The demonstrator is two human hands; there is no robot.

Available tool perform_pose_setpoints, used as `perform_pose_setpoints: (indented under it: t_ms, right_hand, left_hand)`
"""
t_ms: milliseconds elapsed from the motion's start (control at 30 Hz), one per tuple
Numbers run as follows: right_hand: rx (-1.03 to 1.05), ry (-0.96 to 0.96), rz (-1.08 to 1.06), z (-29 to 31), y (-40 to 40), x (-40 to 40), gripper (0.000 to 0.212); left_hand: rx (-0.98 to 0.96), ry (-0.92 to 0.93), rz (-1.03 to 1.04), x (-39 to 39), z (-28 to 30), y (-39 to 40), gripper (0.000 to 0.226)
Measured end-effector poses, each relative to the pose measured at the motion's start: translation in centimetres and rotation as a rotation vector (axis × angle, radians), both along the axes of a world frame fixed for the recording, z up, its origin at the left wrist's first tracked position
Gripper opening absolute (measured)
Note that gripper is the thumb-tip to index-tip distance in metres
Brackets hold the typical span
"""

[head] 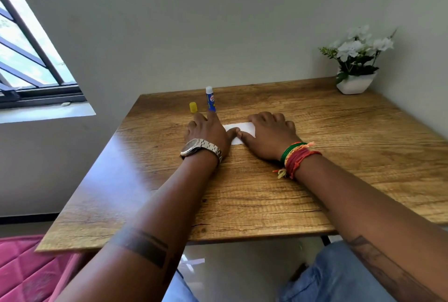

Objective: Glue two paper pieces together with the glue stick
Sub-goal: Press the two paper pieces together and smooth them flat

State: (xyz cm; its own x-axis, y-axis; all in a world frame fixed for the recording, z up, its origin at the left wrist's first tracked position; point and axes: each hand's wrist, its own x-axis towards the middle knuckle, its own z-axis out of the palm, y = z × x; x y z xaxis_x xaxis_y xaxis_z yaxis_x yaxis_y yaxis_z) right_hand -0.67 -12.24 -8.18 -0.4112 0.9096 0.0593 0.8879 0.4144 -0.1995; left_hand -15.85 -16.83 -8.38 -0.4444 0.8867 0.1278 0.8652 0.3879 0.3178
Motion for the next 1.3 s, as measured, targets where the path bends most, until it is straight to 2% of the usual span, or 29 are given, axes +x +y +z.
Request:
perform_pose_setpoints:
  t_ms: [167,333,767,833,933,1033,1167,1300]
  right_hand:
    - [-0.044,0.016,0.0,0.1,-0.3,0.0,0.067]
    - [-0.037,0.048,-0.012,0.0,-0.3,0.1,0.068]
    - [-0.129,0.26,-0.031,0.1,0.5,2.5,0.052]
    - [-0.124,0.287,-0.032,0.1,0.1,2.1,0.058]
    - [-0.062,0.228,-0.045,0.1,-0.4,1.5,0.073]
    - [-0.092,0.259,-0.047,0.3,-0.2,1.5,0.067]
    - [-0.103,0.273,-0.032,0.3,0.0,1.8,0.059]
    - [-0.088,0.242,-0.037,0.2,-0.1,1.8,0.055]
  left_hand:
    - [0.036,0.094,-0.043,0.5,0.0,-0.9,0.047]
    - [0.007,0.053,-0.02,1.4,0.0,-1.5,0.063]
    - [0.003,0.014,-0.029,1.6,0.1,-1.9,0.053]
    - [0.006,0.014,-0.024,1.7,0.0,-1.8,0.053]
    - [0.002,0.015,-0.023,1.7,0.0,-1.7,0.054]
    - [-0.013,0.016,-0.036,1.5,0.2,-1.9,0.051]
    - [0.021,0.001,-0.088,0.6,0.3,-2.4,0.035]
    - [0.07,-0.005,-0.083,0.3,-0.2,-2.6,0.036]
